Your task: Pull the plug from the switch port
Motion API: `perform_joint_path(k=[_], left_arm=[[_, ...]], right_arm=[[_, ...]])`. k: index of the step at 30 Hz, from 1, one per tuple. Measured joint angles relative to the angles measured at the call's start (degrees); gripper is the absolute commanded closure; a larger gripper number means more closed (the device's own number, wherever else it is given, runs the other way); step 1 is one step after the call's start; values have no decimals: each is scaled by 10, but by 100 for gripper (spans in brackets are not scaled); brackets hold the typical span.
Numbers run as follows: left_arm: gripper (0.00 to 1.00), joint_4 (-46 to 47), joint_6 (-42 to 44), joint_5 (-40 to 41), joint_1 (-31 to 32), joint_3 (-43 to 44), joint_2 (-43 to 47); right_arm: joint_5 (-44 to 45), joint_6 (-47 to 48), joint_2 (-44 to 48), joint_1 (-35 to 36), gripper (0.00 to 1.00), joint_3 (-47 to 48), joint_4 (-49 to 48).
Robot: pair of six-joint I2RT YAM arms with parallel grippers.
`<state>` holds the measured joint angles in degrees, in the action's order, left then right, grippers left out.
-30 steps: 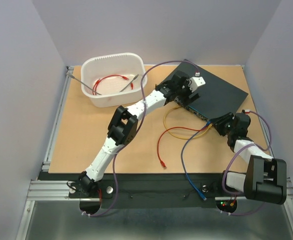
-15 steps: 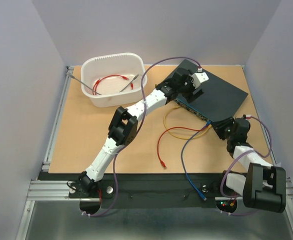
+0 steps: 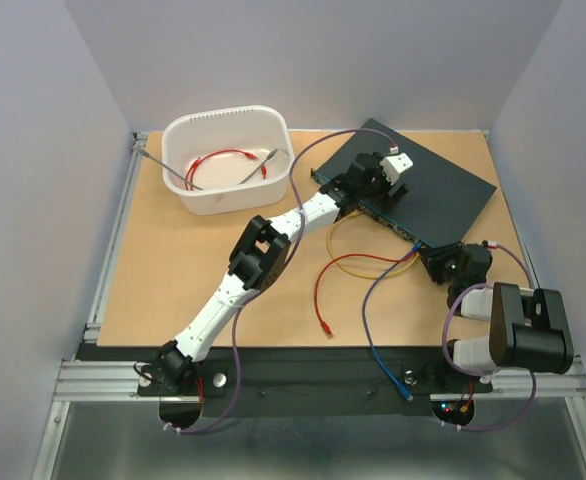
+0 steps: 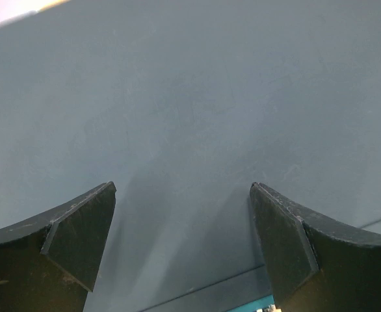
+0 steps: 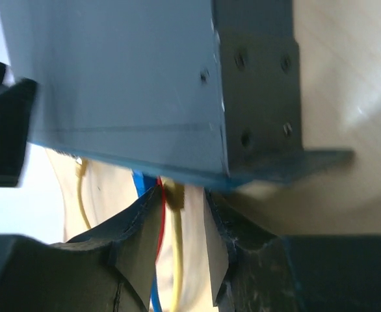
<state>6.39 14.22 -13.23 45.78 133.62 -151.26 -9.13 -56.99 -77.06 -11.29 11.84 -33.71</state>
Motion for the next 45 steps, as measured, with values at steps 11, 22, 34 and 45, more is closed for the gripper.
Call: perform_joint_path(k=[11, 22, 34, 45], left_arm=[[5, 24, -46, 6, 0, 0, -11], [5, 28, -61, 2, 0, 0, -11], [6, 27, -66, -3, 1, 0, -11], [1, -156, 185, -119, 2, 2, 32]], right_arm=[[31, -19, -53, 1, 66, -4, -90], [18, -19, -95, 0, 76, -16, -176], [19, -10, -97, 0, 100, -23, -196], [21, 5, -91, 0, 100, -28, -200]])
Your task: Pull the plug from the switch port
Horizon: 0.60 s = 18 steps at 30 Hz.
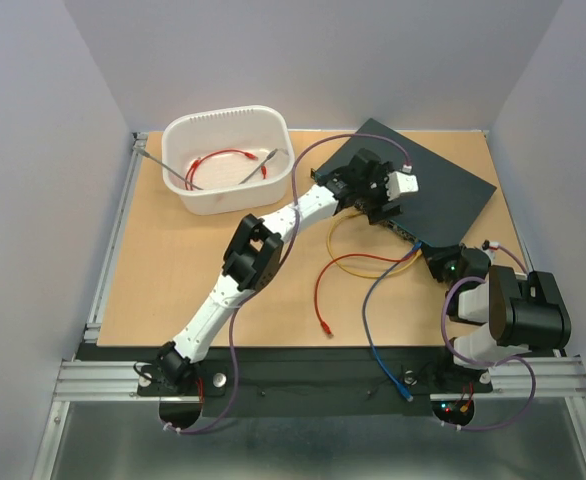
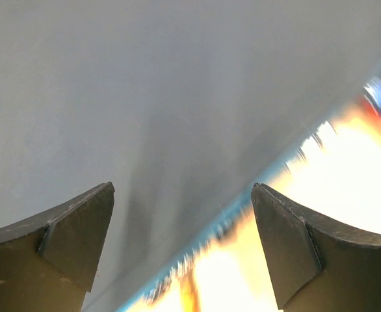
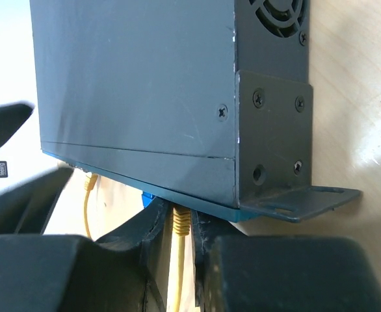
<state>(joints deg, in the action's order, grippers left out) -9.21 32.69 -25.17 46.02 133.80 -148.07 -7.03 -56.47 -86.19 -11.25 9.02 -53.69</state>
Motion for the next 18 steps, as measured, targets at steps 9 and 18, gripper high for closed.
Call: perform_joint_path(k=[9, 18], left_arm=[[1, -163, 277, 8, 9, -2, 68], [9, -145, 323, 76, 19, 21, 5]], right_arm=[[2, 1, 0, 0, 100, -2, -5], [4, 4, 20, 0, 100, -7, -3]])
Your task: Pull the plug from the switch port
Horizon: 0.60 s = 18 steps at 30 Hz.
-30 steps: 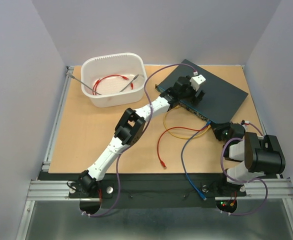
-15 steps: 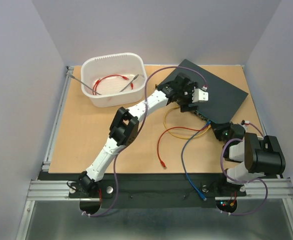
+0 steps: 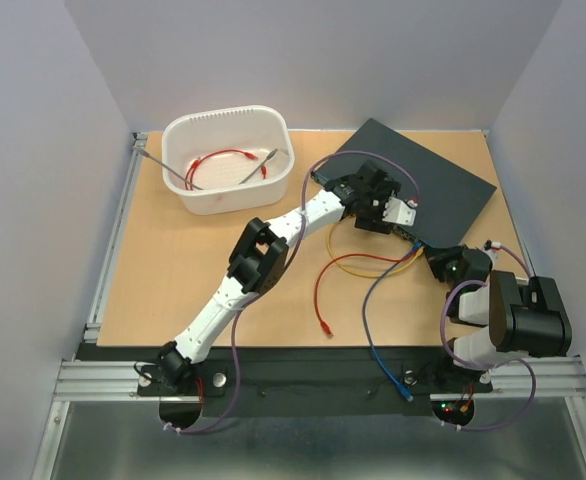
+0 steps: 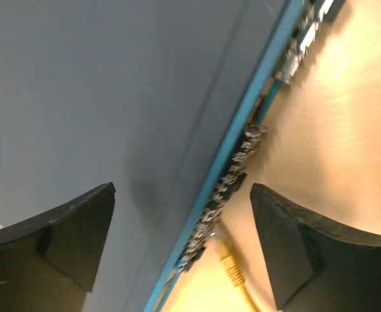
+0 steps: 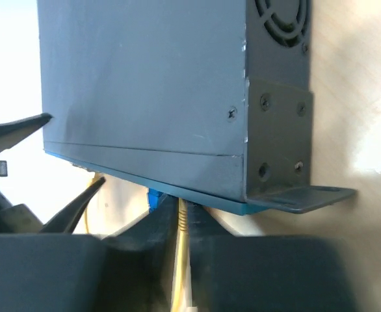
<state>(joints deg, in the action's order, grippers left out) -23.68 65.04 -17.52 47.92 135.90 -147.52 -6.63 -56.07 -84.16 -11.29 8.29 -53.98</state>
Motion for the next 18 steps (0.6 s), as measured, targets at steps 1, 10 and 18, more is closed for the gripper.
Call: perform_joint_path(k=[1, 10, 18], left_arm=[[12, 1, 5, 6, 0, 0, -9], [16, 15, 18, 45, 2, 11, -32], [16, 15, 16, 50, 4, 11, -32]], right_arm=[[0, 2, 1, 0, 100, 0, 1], [-3, 1, 19, 0, 100, -4, 22], [2, -27, 6, 0, 76, 0, 28]])
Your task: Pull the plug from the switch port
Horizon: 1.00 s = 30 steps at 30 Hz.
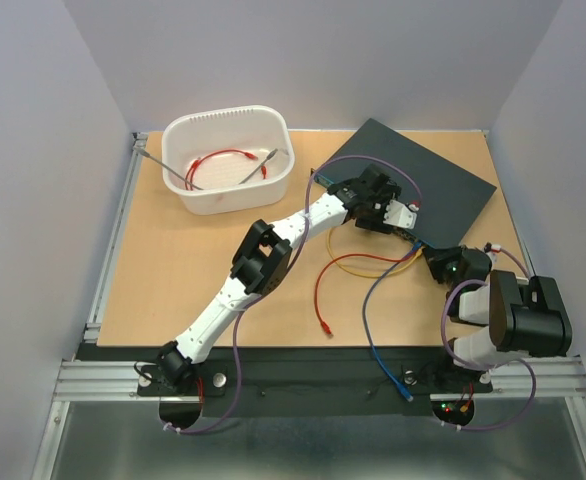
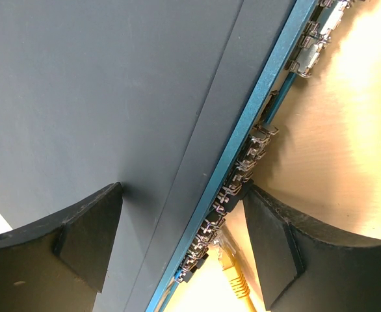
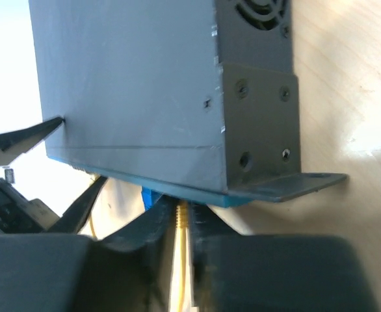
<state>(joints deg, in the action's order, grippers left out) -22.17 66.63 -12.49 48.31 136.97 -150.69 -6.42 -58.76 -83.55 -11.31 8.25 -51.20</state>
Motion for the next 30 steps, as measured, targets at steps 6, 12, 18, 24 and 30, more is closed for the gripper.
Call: perform_joint_path(k=[6, 12, 18, 24, 30], left_arm=[[16, 1, 0, 6, 1, 0, 0], [17, 1, 0, 6, 1, 0, 0], [18, 5, -1, 7, 1, 0, 0], [18, 6, -3, 7, 1, -1, 0], [18, 7, -3, 6, 1, -2, 0]], right_arm=[[-3, -17, -25, 0, 65, 13, 2], [-9, -36, -36, -2, 65, 13, -7], [-39, -63, -90, -12, 66, 14, -66], [-44, -73, -96, -16, 69, 13, -82], [-49, -87, -121, -17, 84, 6, -129]])
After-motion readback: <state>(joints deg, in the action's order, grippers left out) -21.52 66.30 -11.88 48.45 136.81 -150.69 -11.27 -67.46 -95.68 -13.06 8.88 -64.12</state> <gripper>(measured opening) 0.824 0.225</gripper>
